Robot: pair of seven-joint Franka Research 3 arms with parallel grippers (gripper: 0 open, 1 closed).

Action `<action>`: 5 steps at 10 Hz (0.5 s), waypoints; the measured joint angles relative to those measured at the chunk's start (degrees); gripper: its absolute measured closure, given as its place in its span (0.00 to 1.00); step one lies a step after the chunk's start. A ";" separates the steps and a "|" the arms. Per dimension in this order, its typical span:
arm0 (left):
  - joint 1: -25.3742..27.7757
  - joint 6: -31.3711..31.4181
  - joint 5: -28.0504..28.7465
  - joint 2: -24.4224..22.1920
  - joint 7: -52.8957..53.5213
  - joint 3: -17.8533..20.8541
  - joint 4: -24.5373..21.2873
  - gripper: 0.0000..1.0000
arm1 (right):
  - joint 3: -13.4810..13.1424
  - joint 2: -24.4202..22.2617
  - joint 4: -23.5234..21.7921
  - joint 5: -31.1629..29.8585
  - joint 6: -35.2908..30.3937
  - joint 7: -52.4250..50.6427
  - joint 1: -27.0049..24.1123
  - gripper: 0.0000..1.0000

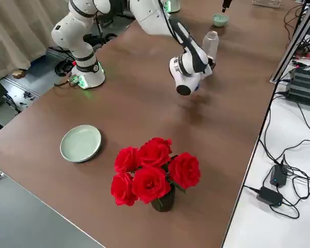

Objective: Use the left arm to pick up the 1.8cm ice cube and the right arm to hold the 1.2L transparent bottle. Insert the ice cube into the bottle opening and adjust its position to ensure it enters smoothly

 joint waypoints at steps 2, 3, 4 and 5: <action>0.00 3.11 0.00 1.48 0.00 -0.03 -2.05 0.01 | 0.00 0.50 0.04 1.09 -0.05 -2.28 0.35 0.00; 0.00 4.60 0.00 2.51 0.00 -0.05 -2.66 0.01 | 0.00 1.39 0.06 2.77 -0.09 -4.18 0.82 0.00; -0.01 5.75 0.00 3.58 0.00 -0.09 -2.97 0.01 | 0.01 2.44 0.12 3.90 -0.18 -5.63 1.46 0.00; -0.02 6.87 0.00 4.73 0.00 -0.15 -3.14 0.01 | 0.01 3.30 0.26 4.77 -0.20 -6.12 2.13 0.00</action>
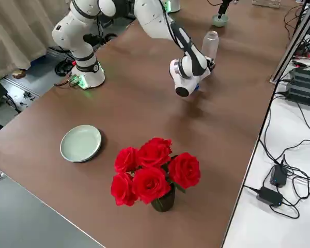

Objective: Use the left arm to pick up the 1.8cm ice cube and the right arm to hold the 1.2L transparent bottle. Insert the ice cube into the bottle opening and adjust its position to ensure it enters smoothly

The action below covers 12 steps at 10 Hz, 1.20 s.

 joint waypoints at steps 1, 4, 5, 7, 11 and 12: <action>-0.01 1.23 0.00 1.17 0.00 -0.06 -0.12 0.01 | 0.00 0.59 0.18 1.01 0.00 -0.57 0.54 0.00; -0.01 2.45 0.00 3.17 0.00 -0.10 -0.17 0.02 | 0.00 1.54 0.62 2.47 -0.01 -1.91 1.28 0.00; -0.01 2.91 0.00 3.59 0.00 -0.10 -0.21 0.02 | -0.02 1.82 0.86 2.52 -0.01 -1.98 1.31 0.00; -0.01 3.91 0.00 4.61 0.00 -0.10 -0.23 0.04 | -0.01 2.71 1.75 3.62 -0.01 -2.52 1.78 0.00; -0.01 5.09 0.00 5.35 0.00 -0.10 -0.22 0.37 | -0.01 3.55 2.34 6.30 -0.02 -3.57 2.82 0.00; -0.01 5.12 0.00 5.42 0.00 -0.10 -0.22 0.54 | -0.01 3.66 2.48 6.58 -0.02 -3.65 3.01 0.00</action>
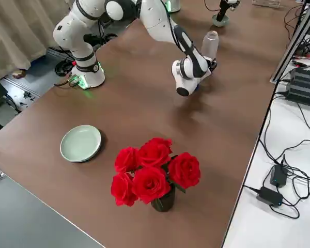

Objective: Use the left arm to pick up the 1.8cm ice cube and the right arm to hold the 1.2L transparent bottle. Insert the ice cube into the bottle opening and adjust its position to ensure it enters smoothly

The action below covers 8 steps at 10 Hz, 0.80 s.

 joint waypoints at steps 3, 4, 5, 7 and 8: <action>0.00 0.13 0.00 0.00 0.00 0.00 0.04 0.77 | 0.00 0.21 0.06 0.47 -0.01 -0.14 0.47 0.00; 0.00 0.15 0.00 -0.02 0.00 0.00 0.08 0.79 | 0.00 0.22 0.06 0.47 -0.02 -0.17 0.50 0.00; 0.00 0.19 0.00 -0.06 0.00 0.00 0.16 0.79 | 0.00 0.23 0.07 0.48 -0.06 -0.20 0.50 0.00; 0.00 0.21 0.00 -0.54 0.00 -0.01 0.34 0.79 | 0.00 0.24 0.10 0.50 -0.19 -0.33 0.50 0.00; 0.00 0.21 0.00 -1.05 0.00 -0.02 0.36 0.79 | 0.00 0.24 0.10 0.50 -0.25 -0.38 0.51 0.00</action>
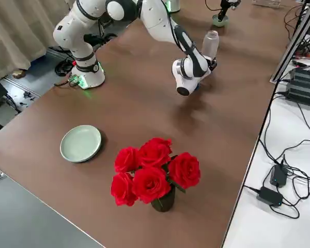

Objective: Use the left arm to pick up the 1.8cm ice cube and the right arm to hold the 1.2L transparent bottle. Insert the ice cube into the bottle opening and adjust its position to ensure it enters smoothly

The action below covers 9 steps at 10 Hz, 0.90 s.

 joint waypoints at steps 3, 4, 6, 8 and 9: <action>0.00 -0.12 0.00 -1.37 0.00 -0.01 -0.01 0.79 | 0.00 0.03 0.00 0.00 -0.15 -0.11 0.11 0.00; 0.00 -0.14 0.00 -1.55 0.00 -0.01 -0.02 0.79 | 0.00 0.05 0.00 0.00 -0.16 -0.12 0.24 0.00; 0.00 -0.29 0.00 -1.79 0.00 -0.02 -0.02 0.79 | 0.00 0.08 0.00 0.00 -0.18 -0.13 0.38 0.00; 0.00 -1.13 0.00 -3.05 -0.01 -0.02 -0.01 0.79 | -0.01 0.08 0.00 0.00 -0.18 -0.14 0.39 0.00; 0.00 -2.09 0.00 -3.88 -0.16 -0.05 -0.01 0.79 | -0.01 0.08 0.00 0.00 -0.18 -0.14 0.39 0.00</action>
